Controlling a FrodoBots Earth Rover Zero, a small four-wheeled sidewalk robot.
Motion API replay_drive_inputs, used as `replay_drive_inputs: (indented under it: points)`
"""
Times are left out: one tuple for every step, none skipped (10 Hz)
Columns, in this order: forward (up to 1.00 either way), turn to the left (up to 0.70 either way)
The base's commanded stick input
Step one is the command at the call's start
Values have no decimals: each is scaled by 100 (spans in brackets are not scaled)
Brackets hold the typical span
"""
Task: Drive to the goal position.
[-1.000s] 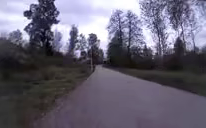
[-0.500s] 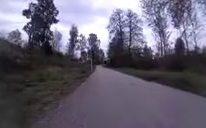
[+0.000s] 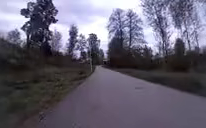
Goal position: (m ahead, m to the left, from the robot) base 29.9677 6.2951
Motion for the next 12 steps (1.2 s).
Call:
replay_drive_inputs:
  points:
    - [100,0]
    - [100,0]
    - [100,0]
    - [100,0]
    - [100,0]
    - [100,0]
    - [100,0]
    - [100,0]
    - [100,0]
    - [100,0]
    - [100,3]
    - [100,19]
